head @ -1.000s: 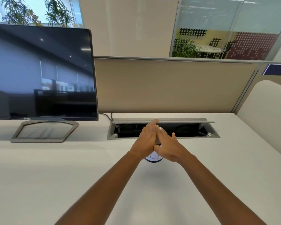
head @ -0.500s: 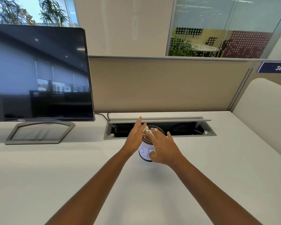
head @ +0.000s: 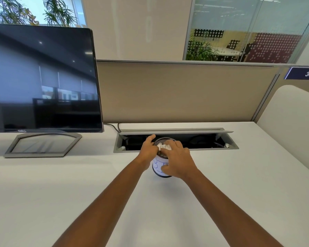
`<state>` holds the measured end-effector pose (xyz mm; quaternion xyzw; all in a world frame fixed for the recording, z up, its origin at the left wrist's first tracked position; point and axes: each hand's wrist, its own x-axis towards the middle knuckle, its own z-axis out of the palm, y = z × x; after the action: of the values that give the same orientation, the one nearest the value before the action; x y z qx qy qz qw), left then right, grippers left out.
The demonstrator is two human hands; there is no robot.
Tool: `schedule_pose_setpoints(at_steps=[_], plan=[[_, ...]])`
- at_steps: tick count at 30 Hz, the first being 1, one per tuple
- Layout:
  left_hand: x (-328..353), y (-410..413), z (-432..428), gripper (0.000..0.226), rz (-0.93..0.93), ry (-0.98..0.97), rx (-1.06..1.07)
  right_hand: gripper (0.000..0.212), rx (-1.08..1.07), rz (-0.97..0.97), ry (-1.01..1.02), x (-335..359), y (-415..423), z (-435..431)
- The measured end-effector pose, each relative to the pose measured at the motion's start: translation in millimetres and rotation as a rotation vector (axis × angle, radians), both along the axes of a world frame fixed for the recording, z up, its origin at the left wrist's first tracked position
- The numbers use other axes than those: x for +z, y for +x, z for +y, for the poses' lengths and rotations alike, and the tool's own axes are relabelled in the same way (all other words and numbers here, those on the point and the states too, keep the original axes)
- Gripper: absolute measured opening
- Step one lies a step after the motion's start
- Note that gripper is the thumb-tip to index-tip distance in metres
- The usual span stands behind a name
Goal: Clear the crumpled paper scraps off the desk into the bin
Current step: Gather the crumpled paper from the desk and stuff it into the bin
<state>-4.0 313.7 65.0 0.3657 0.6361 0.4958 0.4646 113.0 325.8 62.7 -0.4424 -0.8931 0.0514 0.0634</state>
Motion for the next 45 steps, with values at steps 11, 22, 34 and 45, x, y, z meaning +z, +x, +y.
schedule_pose_setpoints(at_steps=[11, 22, 34, 45], plan=[[-9, 8, 8, 0.047, 0.091, -0.053, 0.035, 0.063, -0.015, 0.175, -0.097, 4, 10, -7], [-9, 16, 11, 0.04, 0.164, -0.081, 0.154, 0.044, -0.045, 0.091, -0.028, 1, 18, -11], [-1, 22, -3, 0.037, 0.13, -0.017, 0.299, 0.043, -0.049, 0.072, 0.013, 12, 16, -12], [9, 27, -25, 0.04, 0.124, -0.009, 0.232, 0.047, -0.044, 0.219, 0.103, 9, 27, -22]])
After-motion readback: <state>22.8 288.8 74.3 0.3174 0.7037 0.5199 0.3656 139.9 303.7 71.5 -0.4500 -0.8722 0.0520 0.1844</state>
